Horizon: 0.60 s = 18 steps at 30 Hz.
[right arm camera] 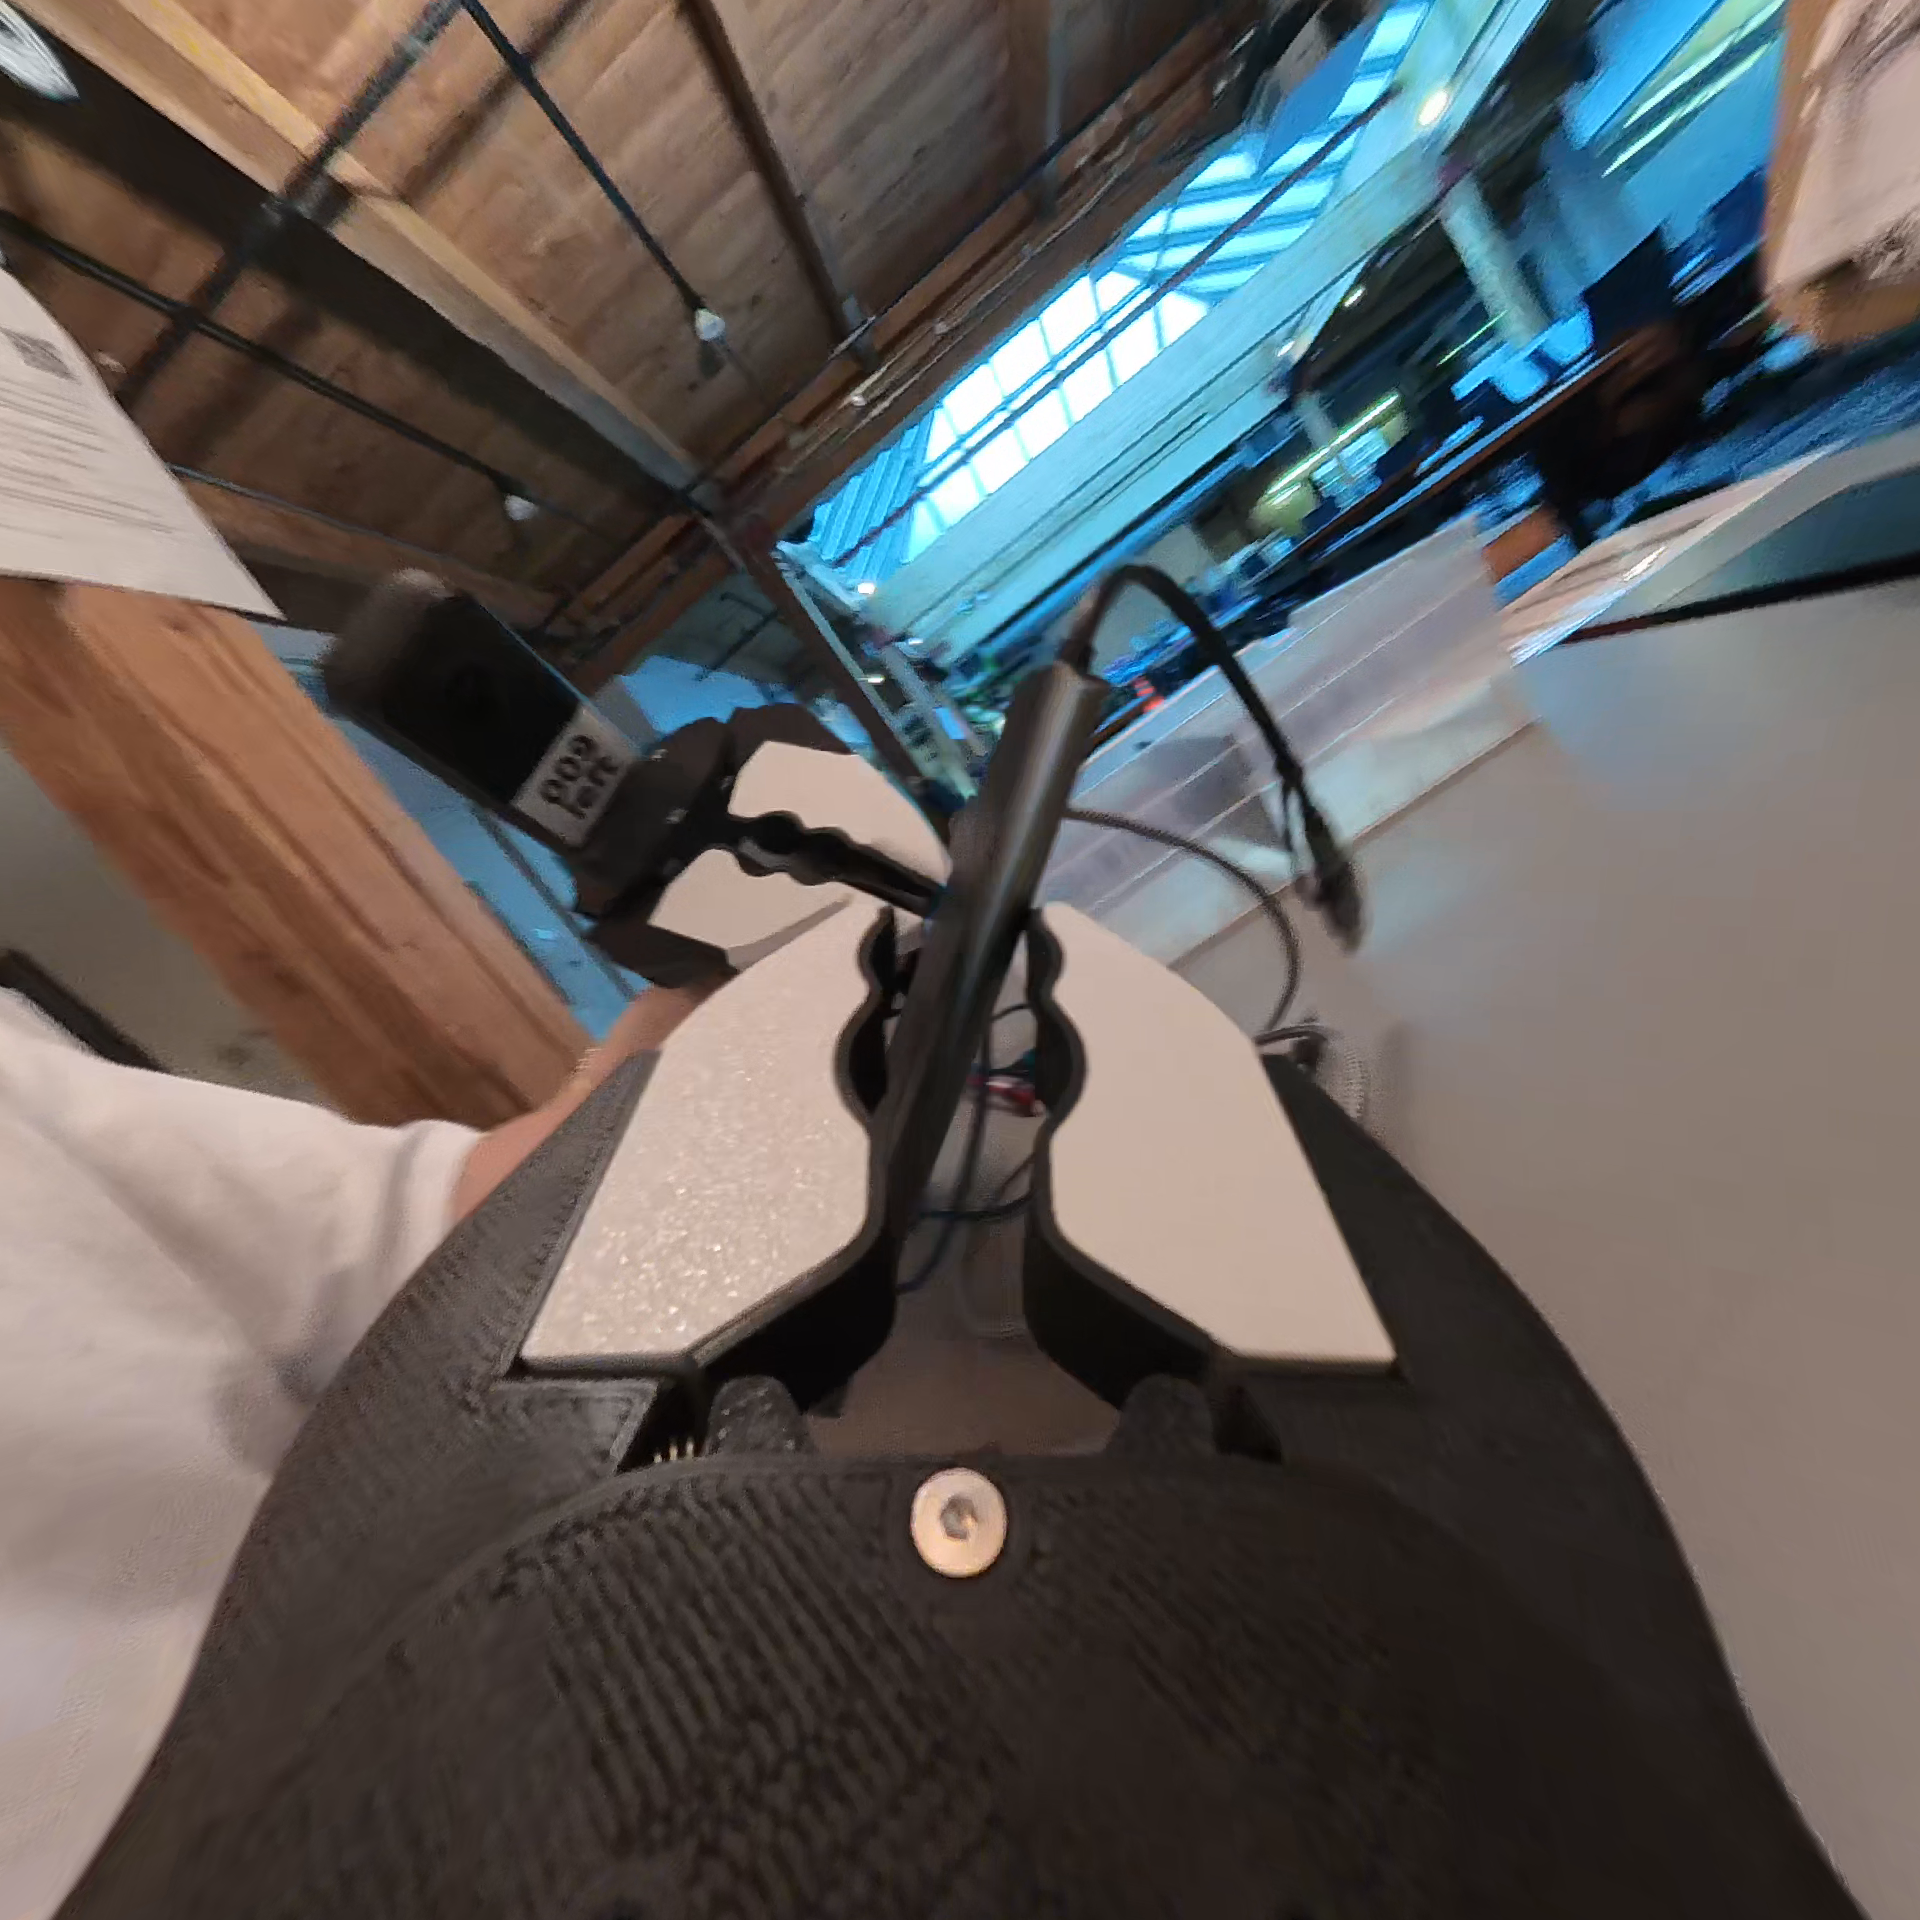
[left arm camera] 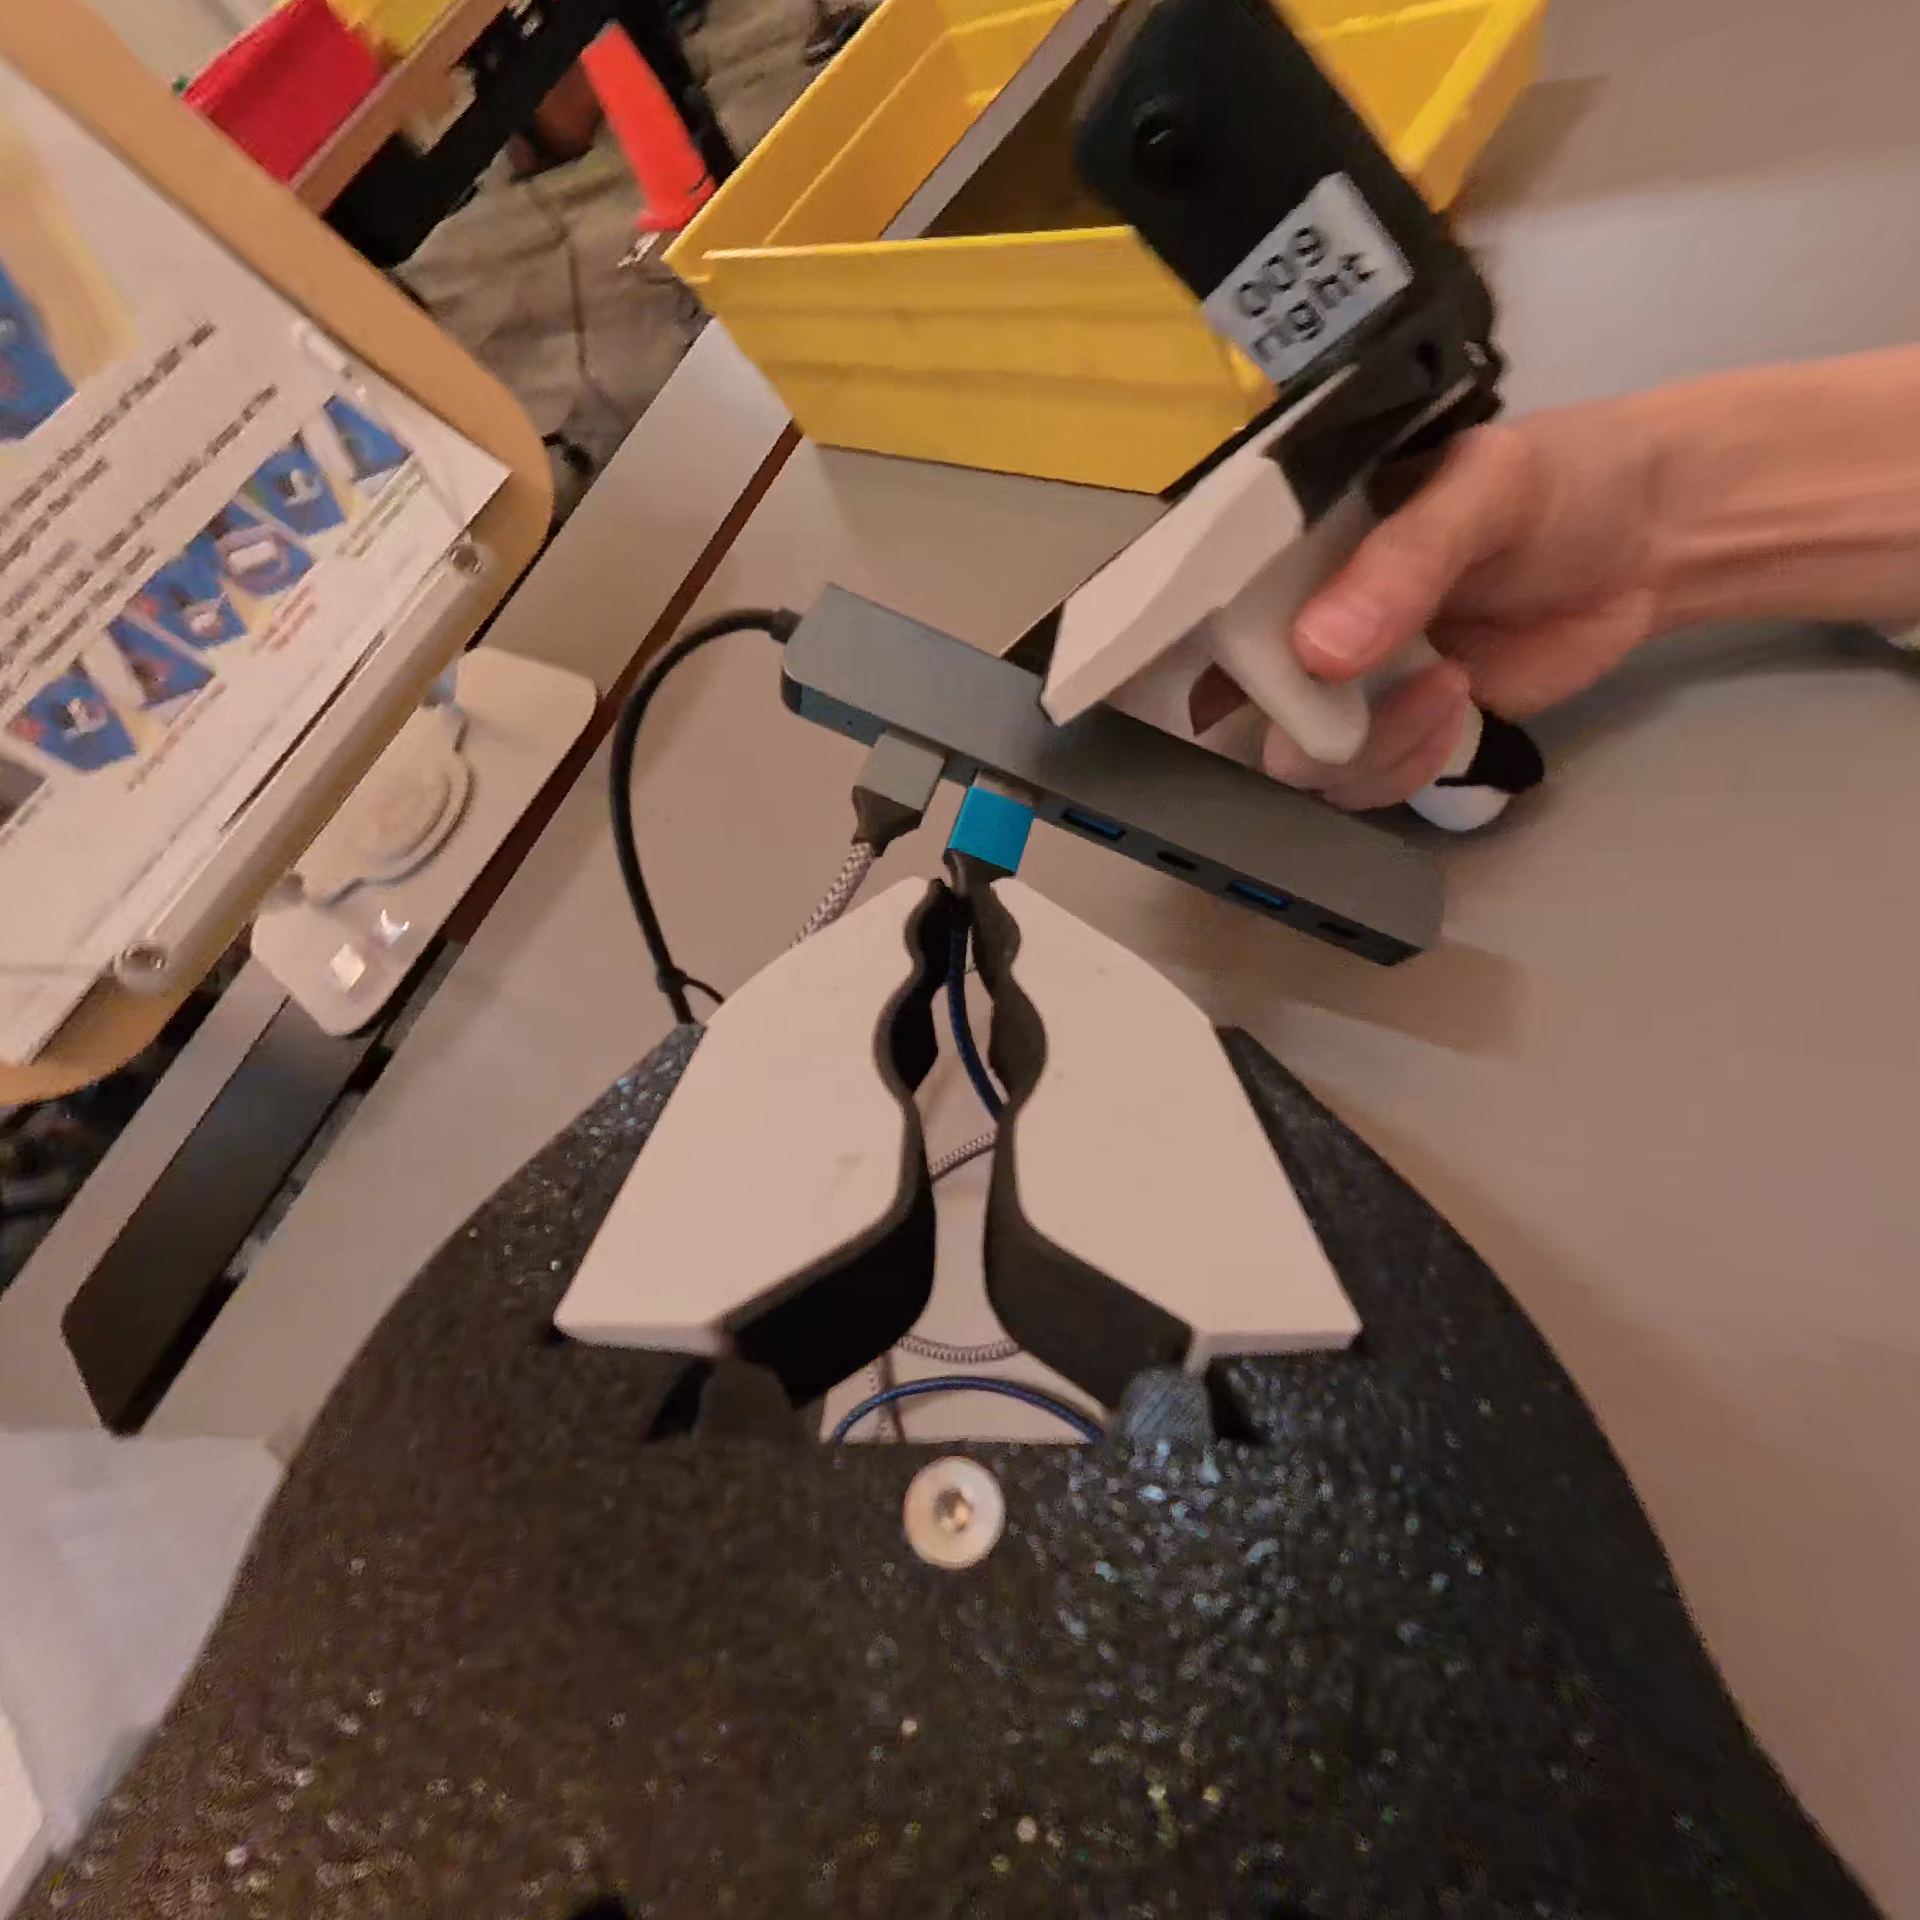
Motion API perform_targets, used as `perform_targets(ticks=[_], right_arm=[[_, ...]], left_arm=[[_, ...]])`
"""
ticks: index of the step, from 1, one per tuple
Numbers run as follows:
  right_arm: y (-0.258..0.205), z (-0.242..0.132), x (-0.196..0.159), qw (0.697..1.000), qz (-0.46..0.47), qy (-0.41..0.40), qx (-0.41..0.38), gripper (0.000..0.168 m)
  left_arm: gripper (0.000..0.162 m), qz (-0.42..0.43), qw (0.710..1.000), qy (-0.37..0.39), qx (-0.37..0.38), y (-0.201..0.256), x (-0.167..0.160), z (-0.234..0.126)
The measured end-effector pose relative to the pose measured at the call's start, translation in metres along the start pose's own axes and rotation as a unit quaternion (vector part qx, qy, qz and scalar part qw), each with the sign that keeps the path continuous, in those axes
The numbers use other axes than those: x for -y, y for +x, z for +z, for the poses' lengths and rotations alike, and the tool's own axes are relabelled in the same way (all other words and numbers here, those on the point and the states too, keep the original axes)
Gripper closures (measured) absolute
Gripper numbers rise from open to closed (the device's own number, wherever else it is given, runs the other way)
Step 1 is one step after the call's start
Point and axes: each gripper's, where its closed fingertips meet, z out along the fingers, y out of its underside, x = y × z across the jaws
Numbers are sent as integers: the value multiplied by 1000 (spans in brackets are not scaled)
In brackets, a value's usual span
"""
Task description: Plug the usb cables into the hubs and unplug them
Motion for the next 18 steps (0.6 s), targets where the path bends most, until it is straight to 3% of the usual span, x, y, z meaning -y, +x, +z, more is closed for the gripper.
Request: perform_targets(ticks=[5, 12, 18], right_arm=[[6, 5, -1, 985, -147, -25, -88, 111], [28, 5, 13, 939, -255, -3, -232, 97], [24, 9, 21, 894, -344, 40, -284, 95]], left_arm=[[158, -55, 996, -22, 62, -10, -2, 3], [158, -88, 975, -51, 196, -40, -5, -4], [158, -223, 953, 23, 202, -44, 5, -3]])
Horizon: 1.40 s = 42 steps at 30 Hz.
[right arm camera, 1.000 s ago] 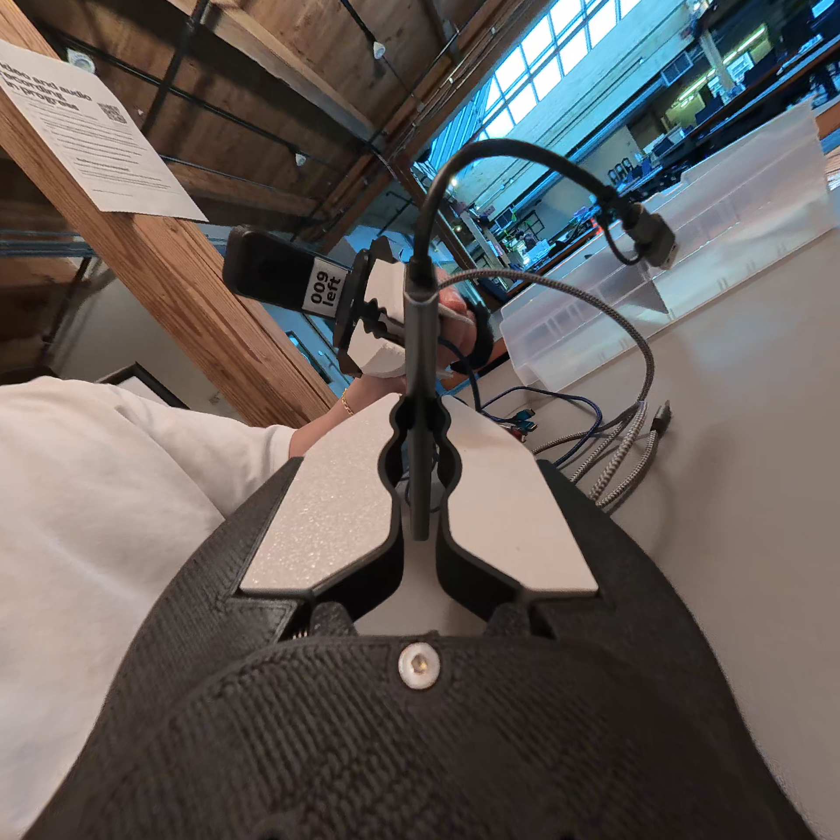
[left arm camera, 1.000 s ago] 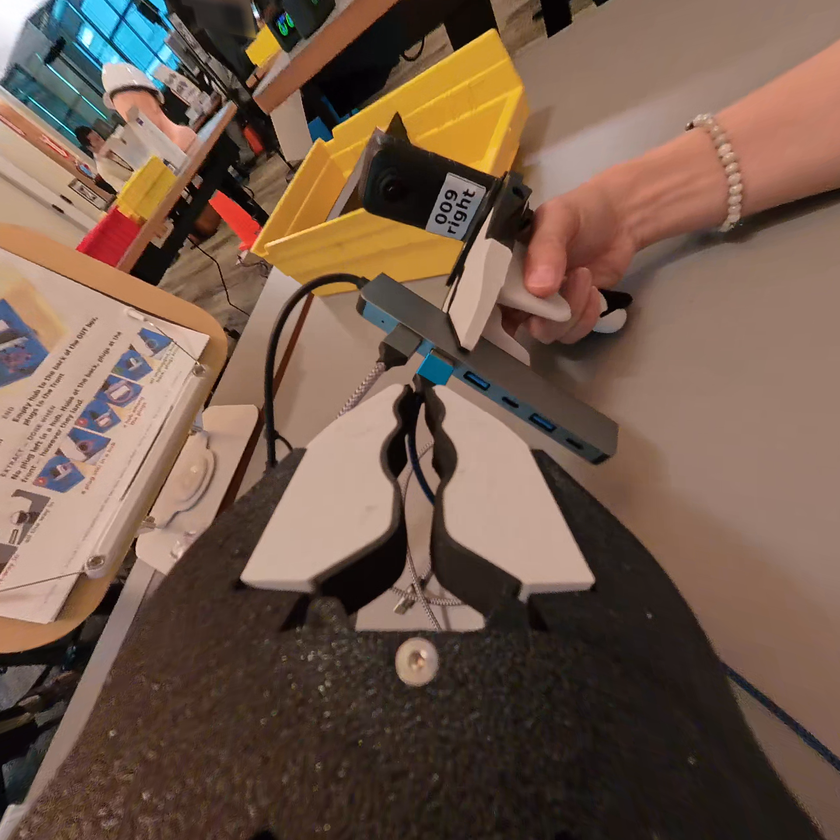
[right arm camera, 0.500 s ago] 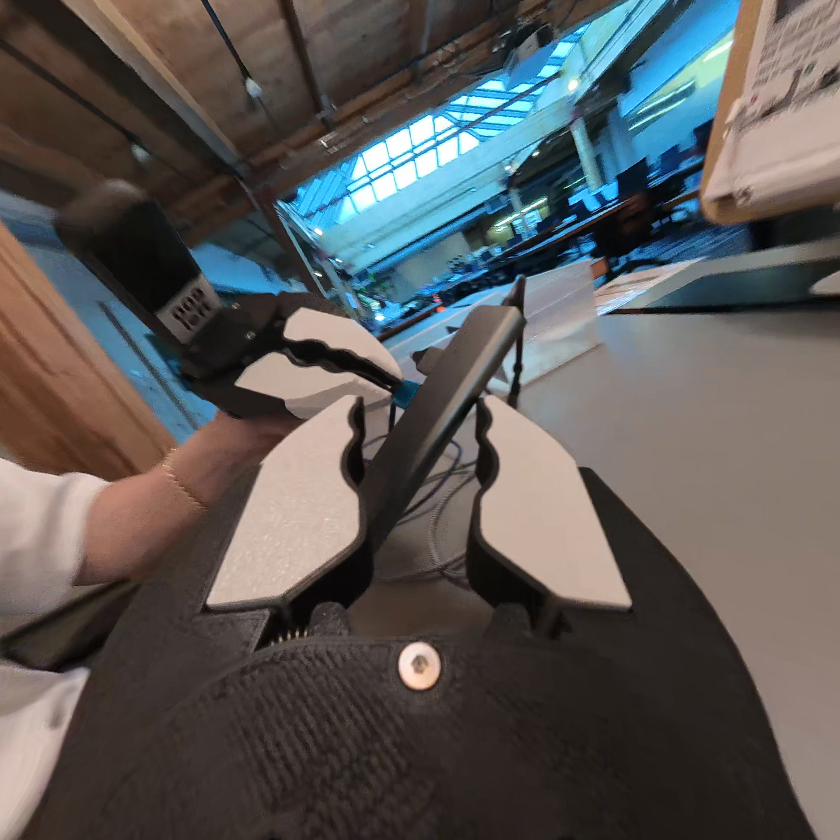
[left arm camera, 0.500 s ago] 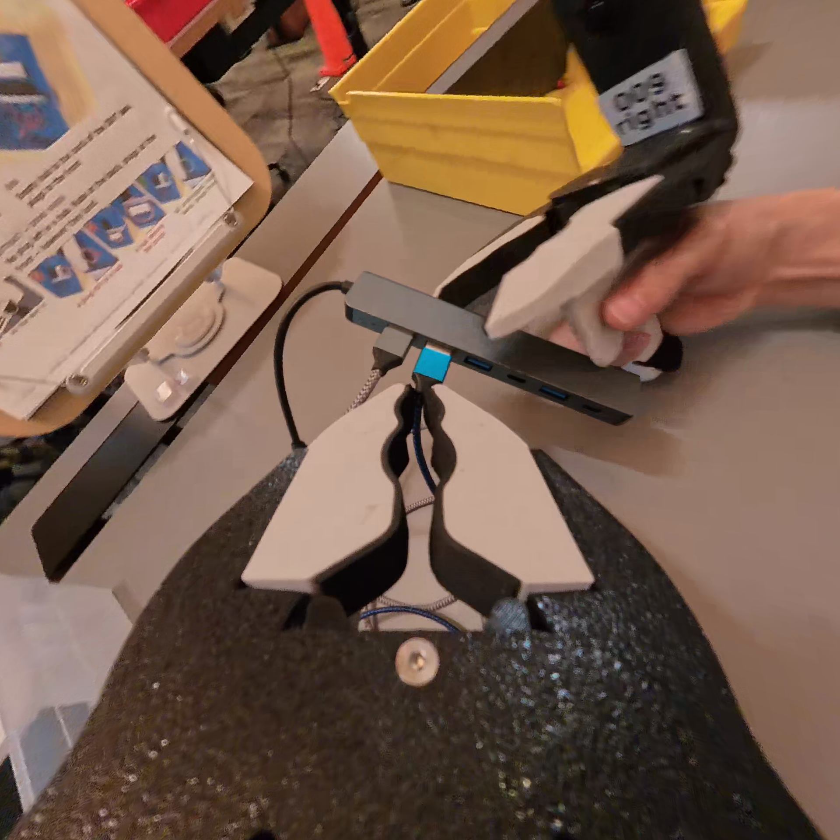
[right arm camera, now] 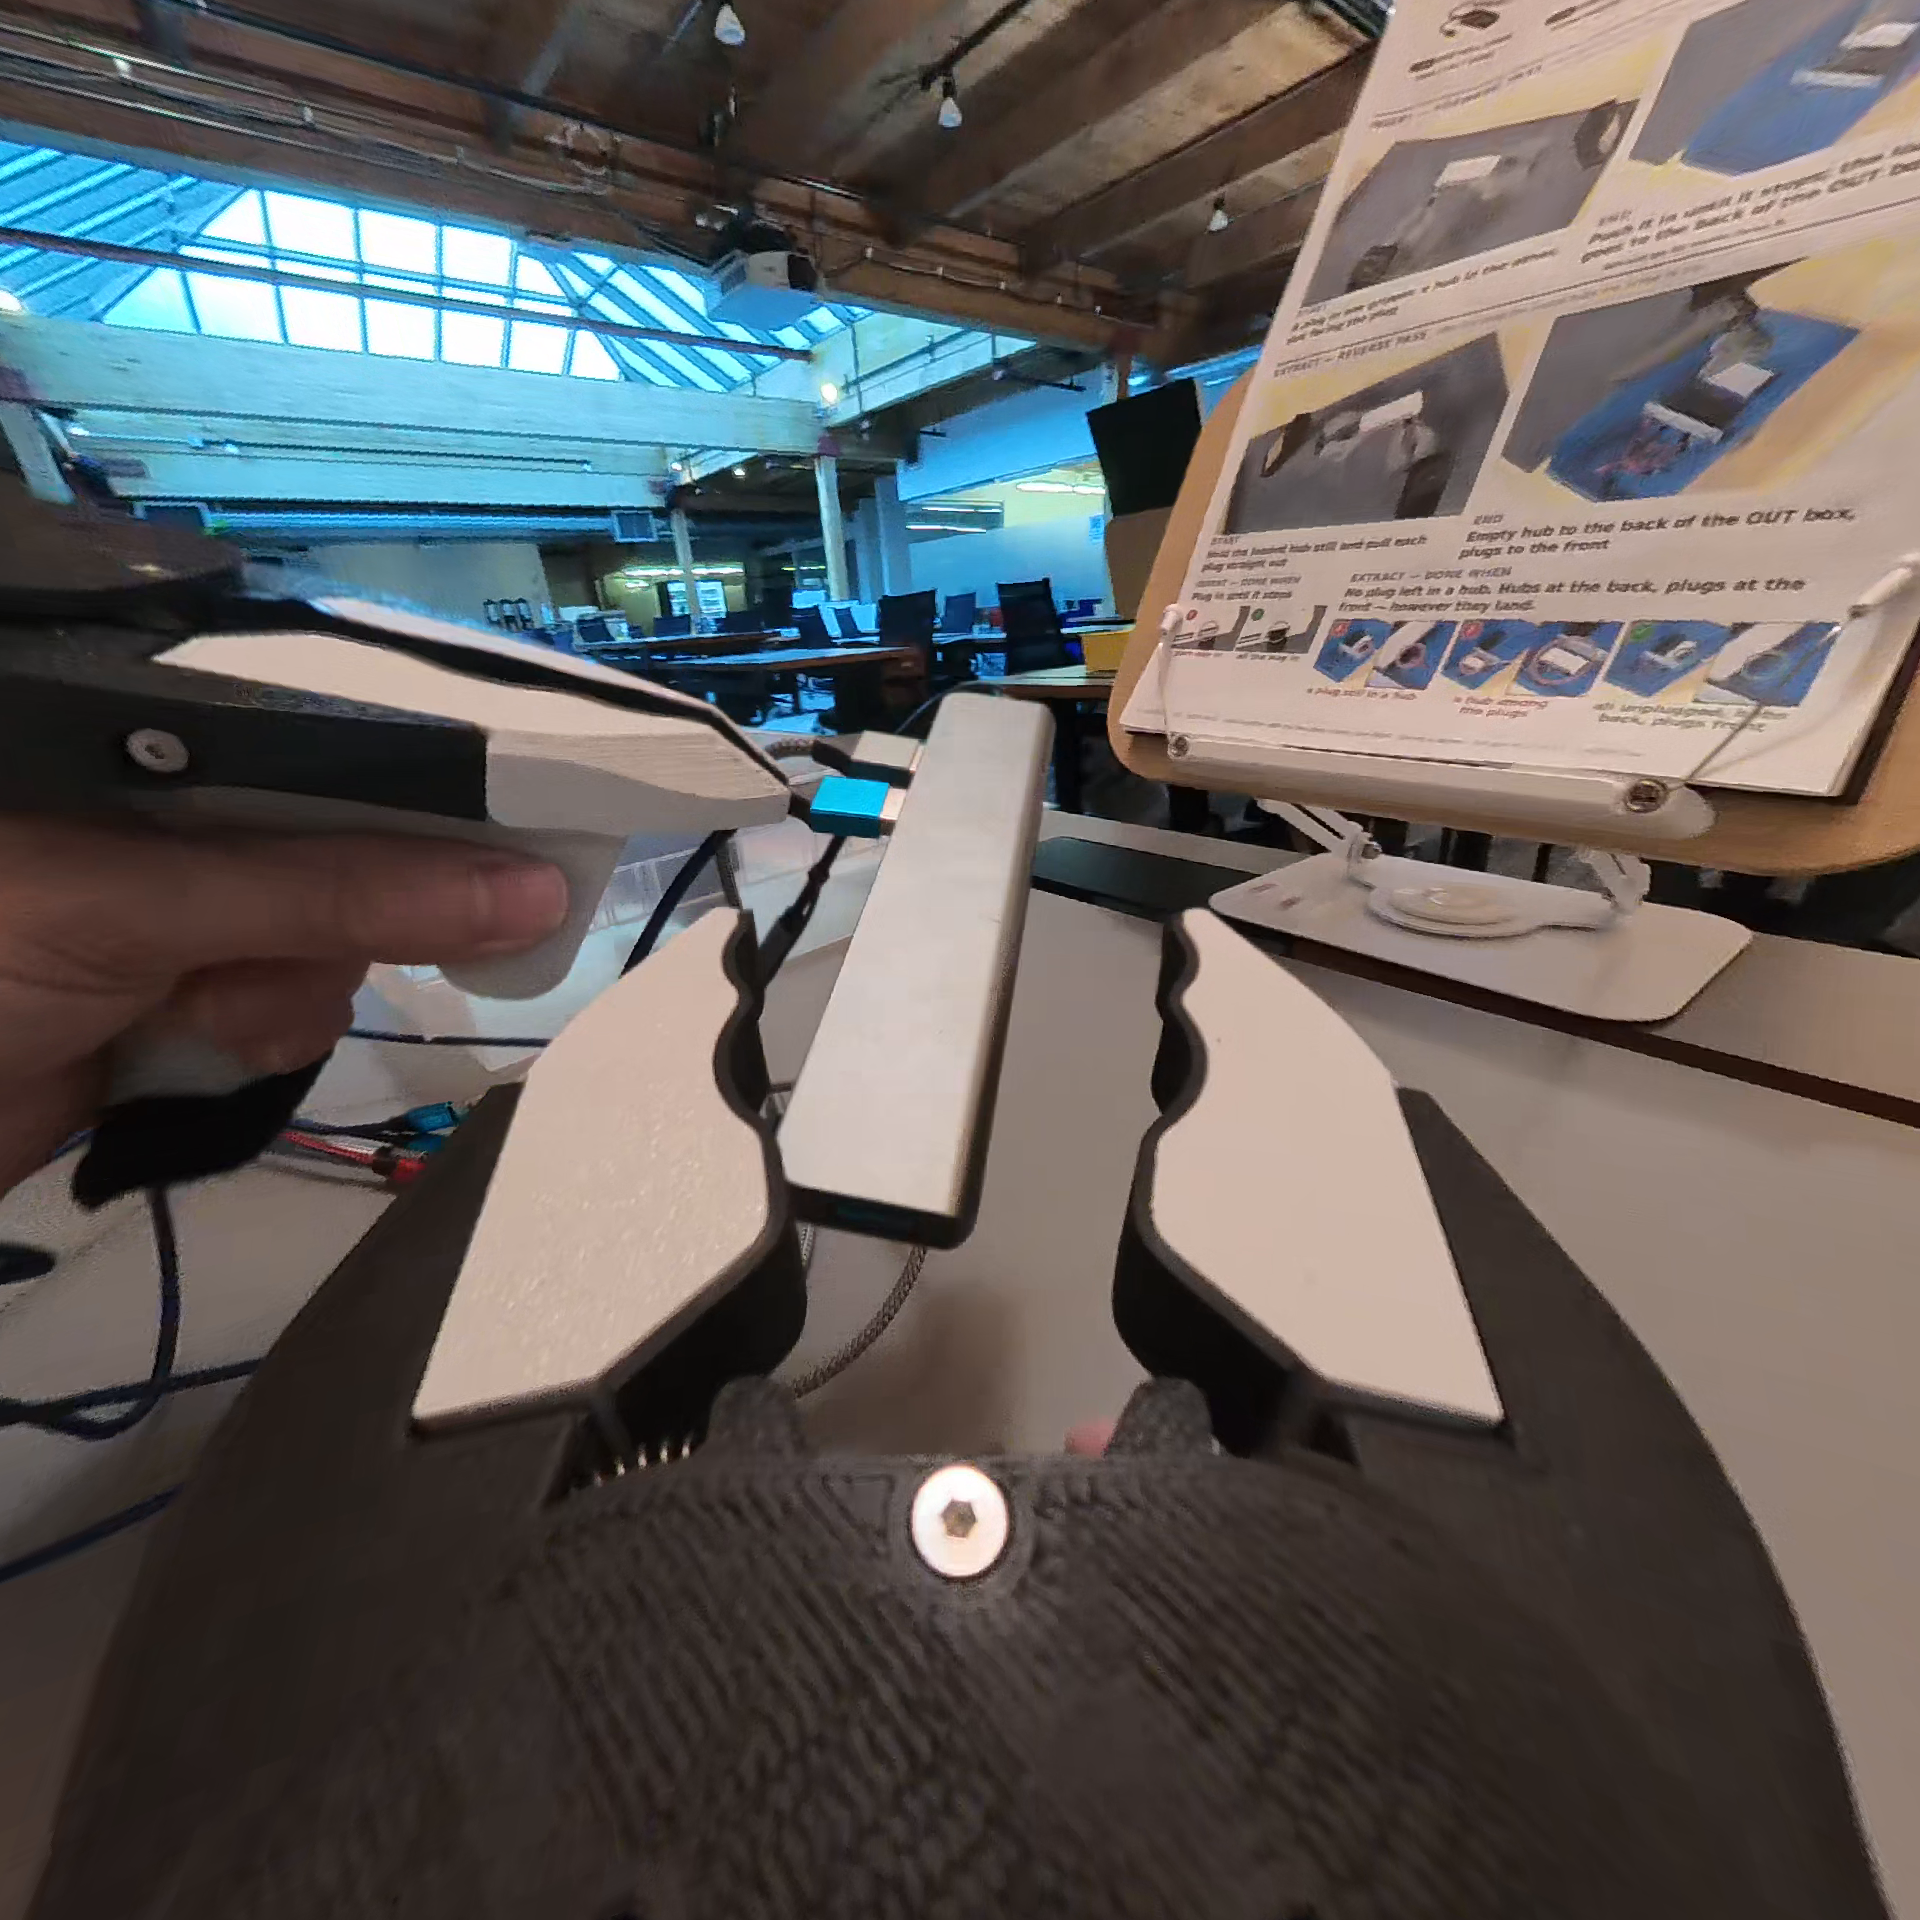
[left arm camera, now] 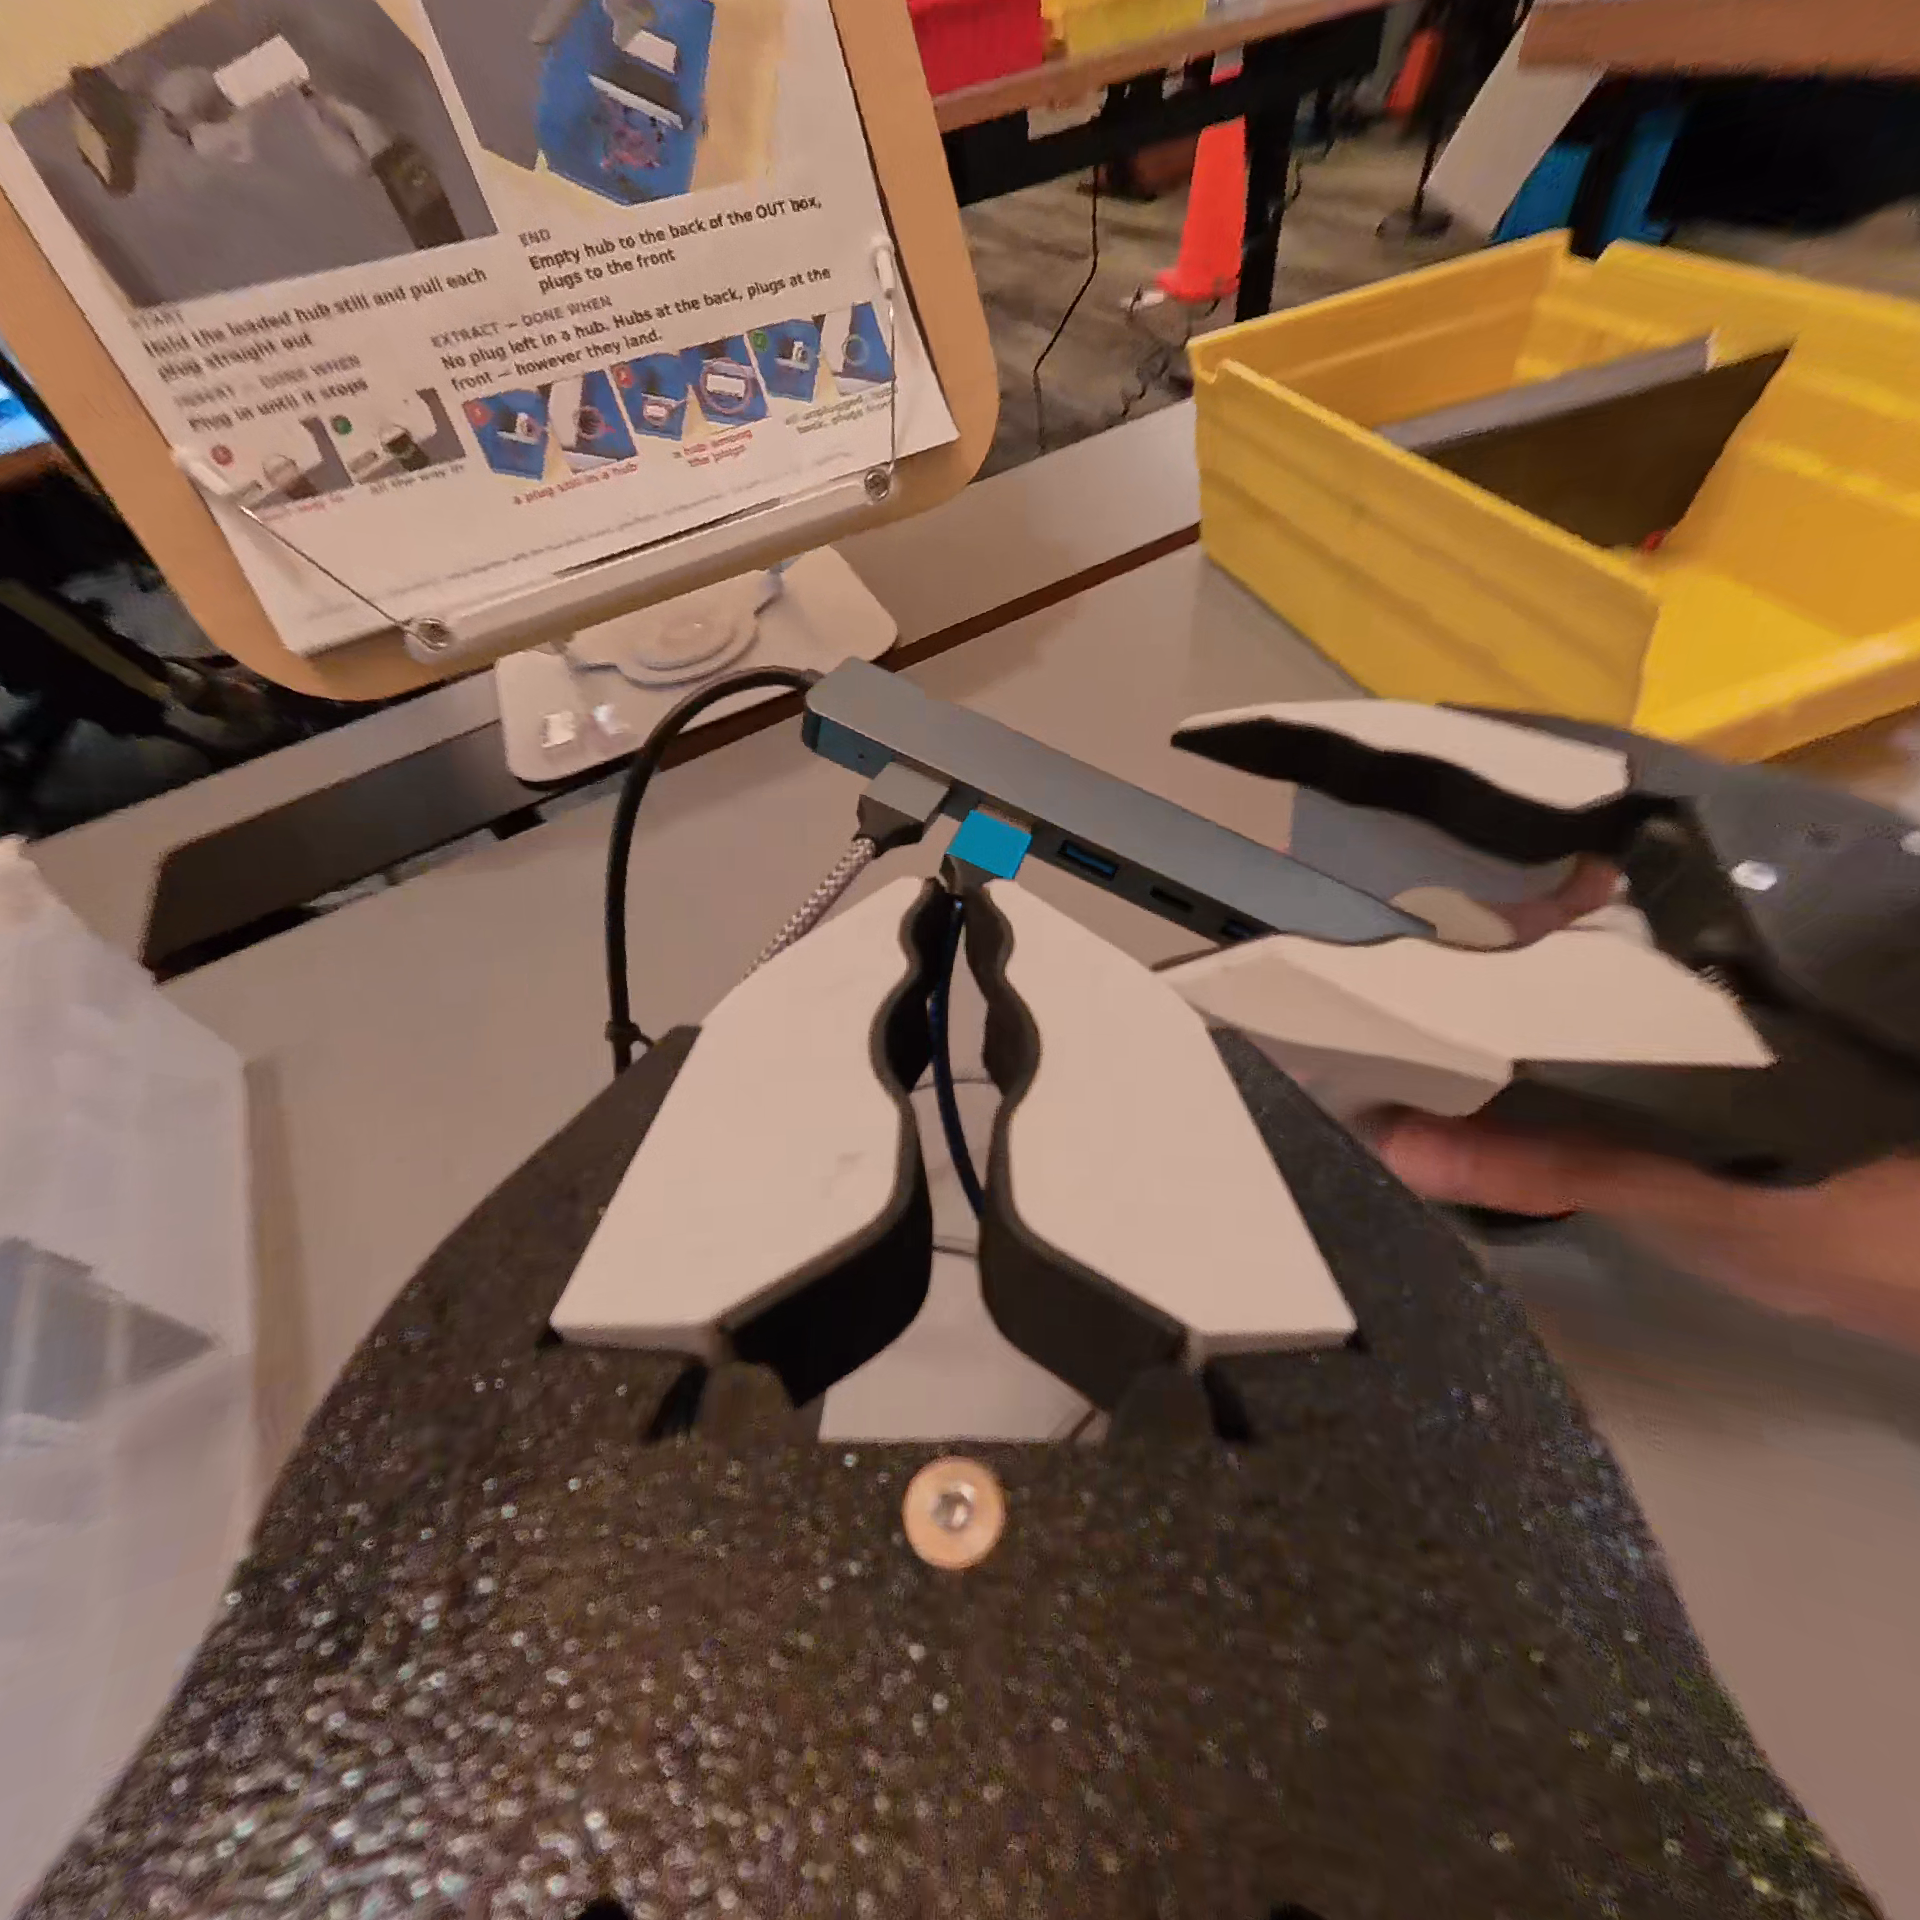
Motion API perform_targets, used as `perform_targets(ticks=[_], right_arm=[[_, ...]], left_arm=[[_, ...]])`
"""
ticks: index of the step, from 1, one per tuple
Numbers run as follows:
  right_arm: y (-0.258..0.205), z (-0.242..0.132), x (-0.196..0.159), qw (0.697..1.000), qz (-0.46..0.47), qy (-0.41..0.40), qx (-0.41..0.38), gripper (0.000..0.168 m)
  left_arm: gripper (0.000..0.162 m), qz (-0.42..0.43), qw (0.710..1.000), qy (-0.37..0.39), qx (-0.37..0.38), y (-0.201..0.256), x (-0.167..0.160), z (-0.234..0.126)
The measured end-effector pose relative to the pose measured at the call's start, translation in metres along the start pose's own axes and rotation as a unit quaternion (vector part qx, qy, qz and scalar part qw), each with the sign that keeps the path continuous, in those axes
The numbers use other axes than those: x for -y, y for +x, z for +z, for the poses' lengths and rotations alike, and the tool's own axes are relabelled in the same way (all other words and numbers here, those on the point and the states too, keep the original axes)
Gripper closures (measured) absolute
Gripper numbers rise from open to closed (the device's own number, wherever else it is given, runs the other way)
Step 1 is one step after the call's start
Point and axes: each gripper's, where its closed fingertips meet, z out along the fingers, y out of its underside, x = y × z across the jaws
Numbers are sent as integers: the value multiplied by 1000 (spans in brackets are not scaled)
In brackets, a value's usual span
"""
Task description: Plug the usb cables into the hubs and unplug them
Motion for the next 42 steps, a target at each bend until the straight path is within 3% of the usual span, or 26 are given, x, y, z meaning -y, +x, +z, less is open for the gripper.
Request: perform_targets(ticks=[2, 5, 14, 20, 27, 34, 36, 42], right_arm=[[0, 0, 4, 1000, 12, 15, -9, 98], [5, -2, 7, 999, 13, 26, -33, 119], [6, 0, 0, 999, 4, 2, -40, 109], [1, 0, 1, 999, 6, 6, -31, 130], [4, -4, 12, 999, 3, 20, -30, 133], [3, -4, 14, 997, 64, 24, -18, 133], [0, -4, 13, 998, 62, 18, -2, 133], [2, -4, 12, 998, 57, 11, 8, 134]], left_arm=[[158, -22, 1000, 8, -12, 6, -1, 2], [158, -33, 999, 11, -22, 15, -4, 3], [158, -67, 997, 40, -11, 10, 8, -1], [158, -97, 993, 51, -36, 20, 10, -2], [159, -54, 995, 64, -47, 25, 11, -4], [153, 54, 995, 85, -14, 22, 10, -6], [160, 67, 994, 84, -12, 23, 8, -6], [160, 88, 992, 87, -27, 28, 8, -7]])
